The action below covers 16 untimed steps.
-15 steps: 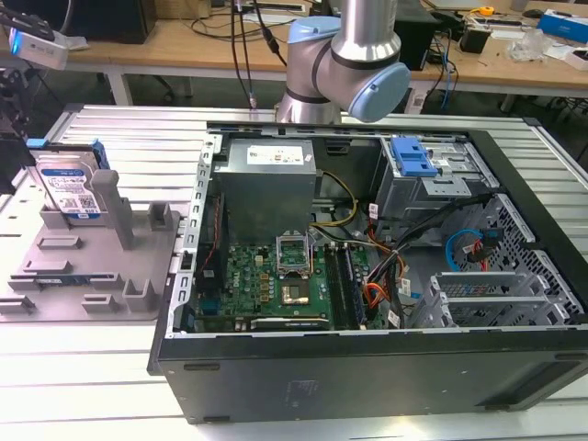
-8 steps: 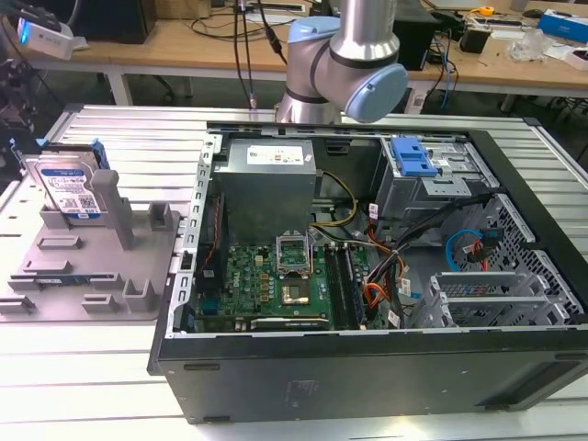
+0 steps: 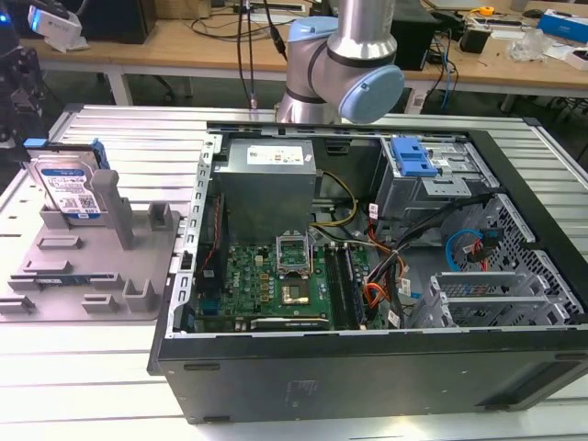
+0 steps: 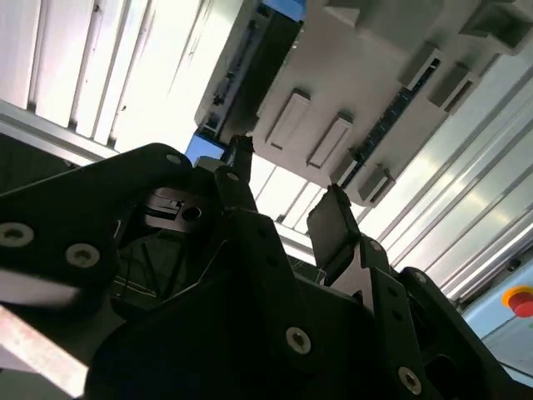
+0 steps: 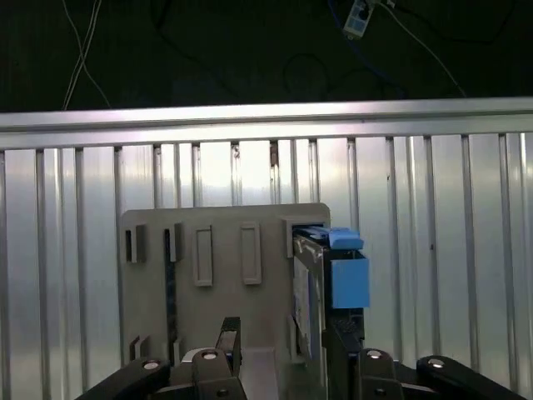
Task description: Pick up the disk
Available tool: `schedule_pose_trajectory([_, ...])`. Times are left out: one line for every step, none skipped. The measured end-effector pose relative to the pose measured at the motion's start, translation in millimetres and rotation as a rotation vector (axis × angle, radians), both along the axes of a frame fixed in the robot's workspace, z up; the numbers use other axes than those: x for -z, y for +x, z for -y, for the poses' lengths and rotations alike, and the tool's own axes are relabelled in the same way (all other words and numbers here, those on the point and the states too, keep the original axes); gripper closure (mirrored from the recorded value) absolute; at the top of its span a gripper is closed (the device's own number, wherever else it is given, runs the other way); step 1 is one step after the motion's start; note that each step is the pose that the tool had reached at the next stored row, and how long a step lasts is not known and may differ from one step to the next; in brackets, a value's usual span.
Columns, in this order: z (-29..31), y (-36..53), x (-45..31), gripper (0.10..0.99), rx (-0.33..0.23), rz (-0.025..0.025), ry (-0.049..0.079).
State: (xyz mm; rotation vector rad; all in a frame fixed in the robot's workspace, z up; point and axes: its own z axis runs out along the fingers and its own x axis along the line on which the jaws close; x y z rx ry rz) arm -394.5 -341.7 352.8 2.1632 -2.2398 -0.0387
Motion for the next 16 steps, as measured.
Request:
schedule_pose_trajectory([-6.8, -1.7, -0.1, 0.545, -0.001, -0.0001, 0.0])
schedule_pose_trajectory([-12.1, -3.2, 0.0, 0.545, -0.001, 0.0, 0.0])
schedule_pose_trajectory([-15.5, -4.7, 0.0, 0.545, 0.0, 0.0001, 0.0])
schedule_pose_trajectory([-19.2, -9.4, 0.0, 0.545, -0.001, 0.0004, 0.0])
schedule_pose_trajectory([-21.5, -14.4, 0.1, 0.545, -0.001, 0.0006, 0.0])
schedule_pose_trajectory([-22.9, -20.0, 0.2, 0.545, 0.0, 0.0008, 0.0])
schedule_pose_trajectory([-23.3, -21.4, 0.3, 0.545, -0.001, 0.0009, -0.001])
schedule_pose_trajectory([-23.5, -21.8, 0.3, 0.545, -0.001, 0.0009, -0.002])
schedule_pose_trajectory([-23.4, -21.8, 0.3, 0.545, -0.001, 0.0009, -0.002])
schedule_pose_trajectory([-23.4, -21.8, 0.3, 0.545, -0.001, 0.0008, -0.003])
schedule_pose_trajectory([-23.5, -21.9, 0.3, 0.545, -0.001, 0.0008, -0.003])
schedule_pose_trajectory([-23.5, -21.9, 0.3, 0.545, -0.001, 0.0007, -0.003])
schedule_pose_trajectory([-23.4, -21.9, 0.3, 0.545, -0.001, 0.0013, -0.004])
schedule_pose_trajectory([-23.5, -21.8, 0.3, 0.545, -0.001, 0.006, -0.004])
schedule_pose_trajectory([-23.5, -21.7, 0.4, 0.545, -0.001, 0.0106, -0.004])
schedule_pose_trajectory([-23.5, -21.6, 0.5, 0.545, -0.001, 0.0138, -0.004])
